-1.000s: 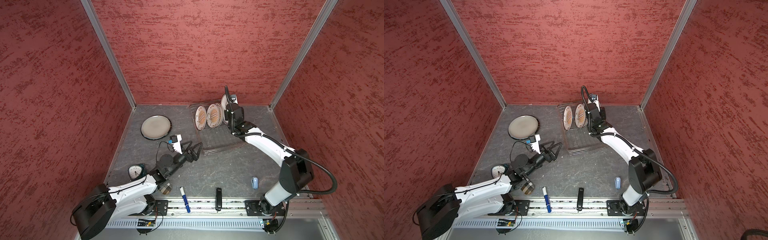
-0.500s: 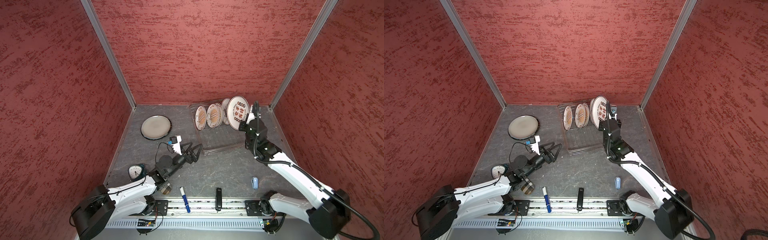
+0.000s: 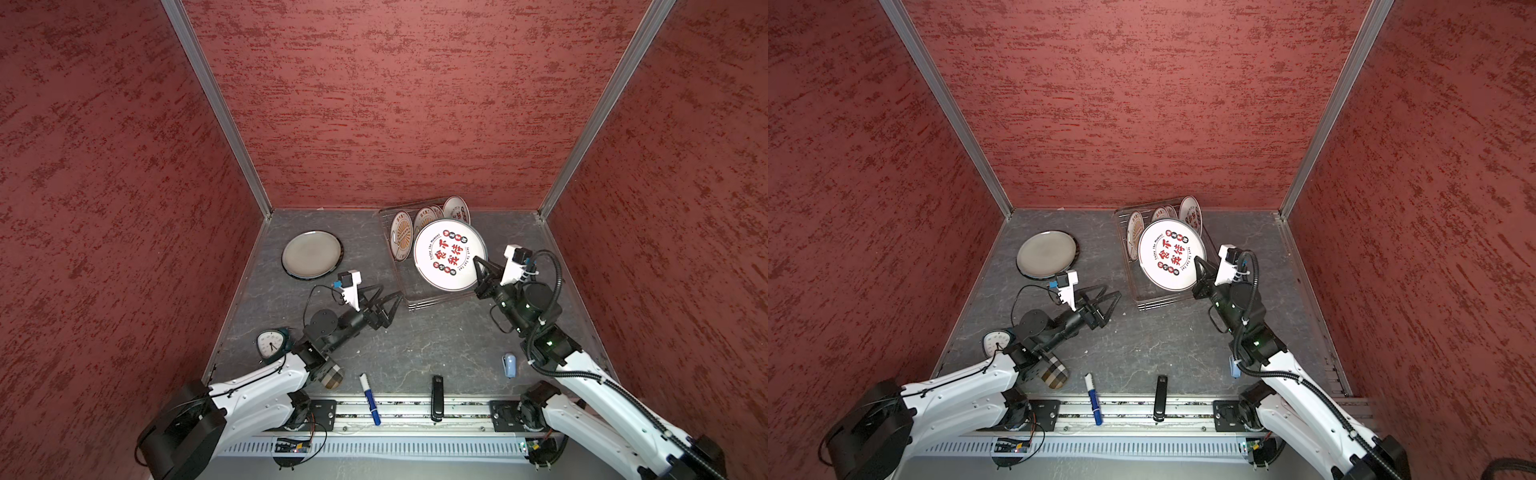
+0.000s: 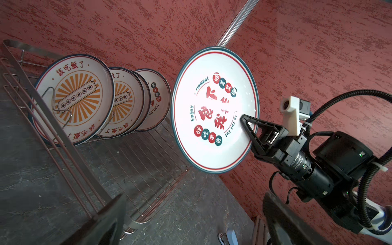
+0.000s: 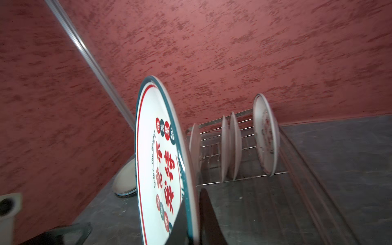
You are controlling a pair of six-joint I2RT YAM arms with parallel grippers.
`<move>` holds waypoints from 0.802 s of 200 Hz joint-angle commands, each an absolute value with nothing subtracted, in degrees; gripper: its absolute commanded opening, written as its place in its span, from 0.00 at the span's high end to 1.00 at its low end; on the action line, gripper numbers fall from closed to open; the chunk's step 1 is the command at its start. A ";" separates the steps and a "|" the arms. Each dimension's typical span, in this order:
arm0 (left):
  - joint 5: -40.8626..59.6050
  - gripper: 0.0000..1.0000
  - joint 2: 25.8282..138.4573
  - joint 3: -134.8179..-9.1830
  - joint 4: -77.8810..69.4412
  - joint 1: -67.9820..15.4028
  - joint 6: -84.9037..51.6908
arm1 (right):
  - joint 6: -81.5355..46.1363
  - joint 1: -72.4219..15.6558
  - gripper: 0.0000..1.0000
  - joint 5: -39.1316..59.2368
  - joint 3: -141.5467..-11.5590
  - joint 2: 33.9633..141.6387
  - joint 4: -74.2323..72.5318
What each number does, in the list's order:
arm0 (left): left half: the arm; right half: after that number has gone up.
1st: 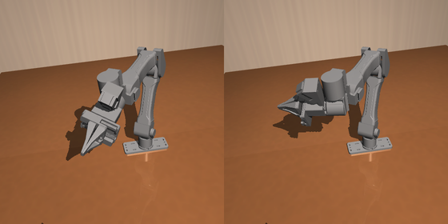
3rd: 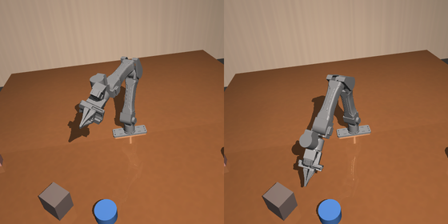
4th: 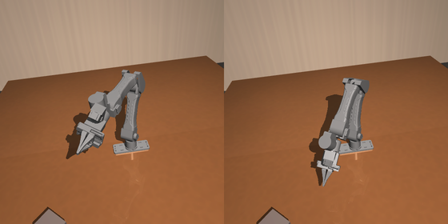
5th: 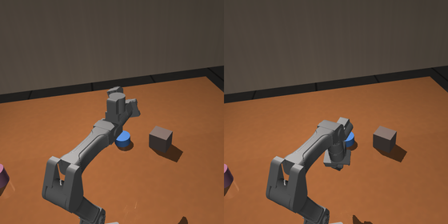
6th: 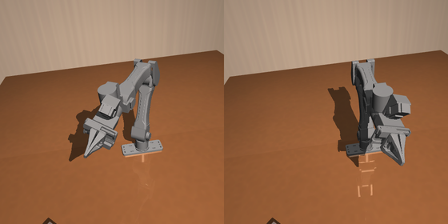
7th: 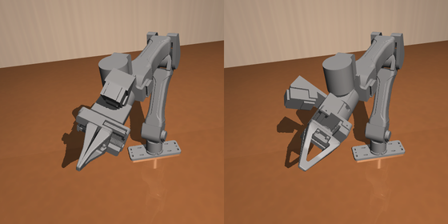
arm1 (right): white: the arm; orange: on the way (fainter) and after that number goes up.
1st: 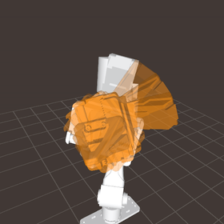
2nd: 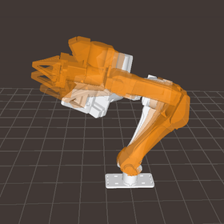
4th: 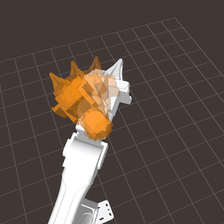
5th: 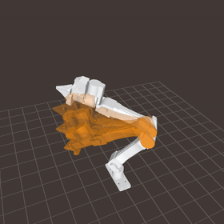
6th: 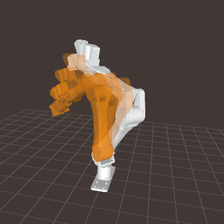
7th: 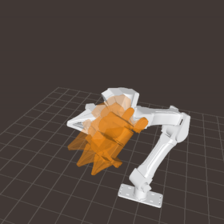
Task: Unload the plates from the dish rack
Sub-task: 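Bring the printed plate toward the left gripper while the left gripper grasps its rim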
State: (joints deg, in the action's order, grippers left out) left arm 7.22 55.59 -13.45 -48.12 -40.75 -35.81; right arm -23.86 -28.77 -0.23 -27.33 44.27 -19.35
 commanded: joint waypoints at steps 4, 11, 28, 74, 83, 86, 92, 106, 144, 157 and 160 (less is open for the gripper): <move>11.36 0.01 54.58 -11.16 -51.35 -39.97 -37.86 | -32.58 -28.74 1.00 12.04 -23.95 43.04 -36.79; 11.34 0.01 54.78 -11.14 -51.73 -40.33 -38.04 | -33.64 -28.73 1.00 13.25 -22.83 43.21 -38.84; 10.78 0.01 55.33 -11.28 -53.02 -41.65 -37.90 | -35.88 -28.79 1.00 14.91 -20.09 43.77 -43.63; 6.25 0.04 56.85 -12.30 -53.17 -45.11 -38.82 | -40.12 -28.91 1.00 17.76 -13.32 46.83 -56.44; 4.74 0.06 57.04 -12.50 -52.54 -45.58 -39.23 | -41.18 -28.99 1.00 18.29 -12.62 48.25 -59.19; 4.18 0.07 57.11 -12.48 -52.41 -45.68 -39.39 | -41.60 -29.07 1.00 18.60 -12.35 48.78 -60.08; 3.64 0.10 57.28 -12.63 -52.38 -45.75 -39.56 | -42.18 -29.22 1.00 19.43 -12.10 50.08 -61.93; 3.16 0.22 57.80 -12.75 -52.88 -46.01 -39.67 | -43.26 -29.47 1.00 21.27 -11.88 52.94 -65.38; 2.39 0.42 59.05 -13.00 -54.14 -46.80 -40.52 | -42.54 -30.62 1.00 20.52 -12.72 57.57 -67.14; 2.04 0.52 59.53 -13.05 -54.61 -47.00 -40.65 | -41.98 -30.97 1.00 20.15 -12.86 58.32 -67.41; 2.02 0.54 59.63 -13.17 -54.77 -47.08 -40.69 | -41.91 -31.08 1.00 20.01 -12.88 58.42 -67.41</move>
State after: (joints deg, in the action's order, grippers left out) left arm 3.42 58.87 -11.68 -52.12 -46.46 -40.84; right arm -41.15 -30.15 19.38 -11.49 57.98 -59.20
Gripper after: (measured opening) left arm 0.524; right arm 0.085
